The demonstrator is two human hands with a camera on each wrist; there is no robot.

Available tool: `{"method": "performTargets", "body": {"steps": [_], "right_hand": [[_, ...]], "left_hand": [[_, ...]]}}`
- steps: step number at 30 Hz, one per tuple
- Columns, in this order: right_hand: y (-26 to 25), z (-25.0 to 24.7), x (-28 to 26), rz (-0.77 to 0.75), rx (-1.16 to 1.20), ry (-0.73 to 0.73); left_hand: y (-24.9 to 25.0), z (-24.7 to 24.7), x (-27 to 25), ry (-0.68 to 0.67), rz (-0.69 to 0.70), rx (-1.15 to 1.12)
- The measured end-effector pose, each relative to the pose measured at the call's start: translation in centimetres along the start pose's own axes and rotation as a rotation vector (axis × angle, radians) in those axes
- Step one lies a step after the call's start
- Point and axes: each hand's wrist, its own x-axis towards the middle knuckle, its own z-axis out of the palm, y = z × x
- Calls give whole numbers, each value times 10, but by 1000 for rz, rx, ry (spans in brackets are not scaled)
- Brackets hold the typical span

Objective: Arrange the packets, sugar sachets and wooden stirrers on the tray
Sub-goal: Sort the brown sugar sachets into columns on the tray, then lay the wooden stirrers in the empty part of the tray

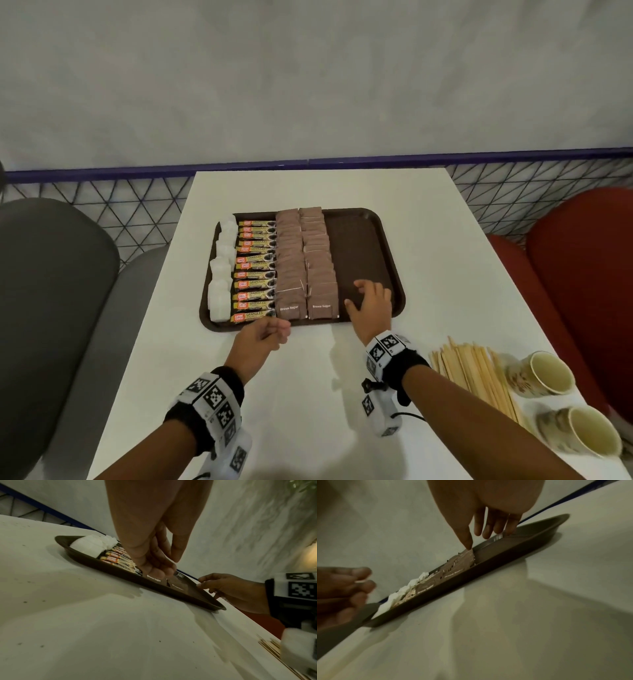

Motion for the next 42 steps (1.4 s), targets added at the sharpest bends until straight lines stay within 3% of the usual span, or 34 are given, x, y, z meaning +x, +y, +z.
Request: {"method": "performTargets", "body": {"steps": [5, 11, 17, 22, 30, 34, 37, 42], "right_hand": [[40, -36, -43, 233, -11, 50], [100, -84, -95, 577, -139, -4], [124, -104, -109, 685, -246, -129], [123, -98, -110, 776, -336, -215], [123, -89, -104, 730, -403, -111], [115, -82, -93, 551, -349, -257], [100, -64, -87, 386, -429, -281], [83, -57, -69, 352, -468, -308]], "left_hand": [[1, 27, 3, -161, -16, 129], [0, 78, 8, -428, -6, 306], [7, 123, 4, -547, 56, 461], [12, 133, 2, -575, 68, 476], [8, 119, 6, -543, 49, 539], [5, 112, 8, -526, 31, 542], [2, 111, 9, -511, 12, 525], [0, 110, 10, -484, 0, 501]]}}
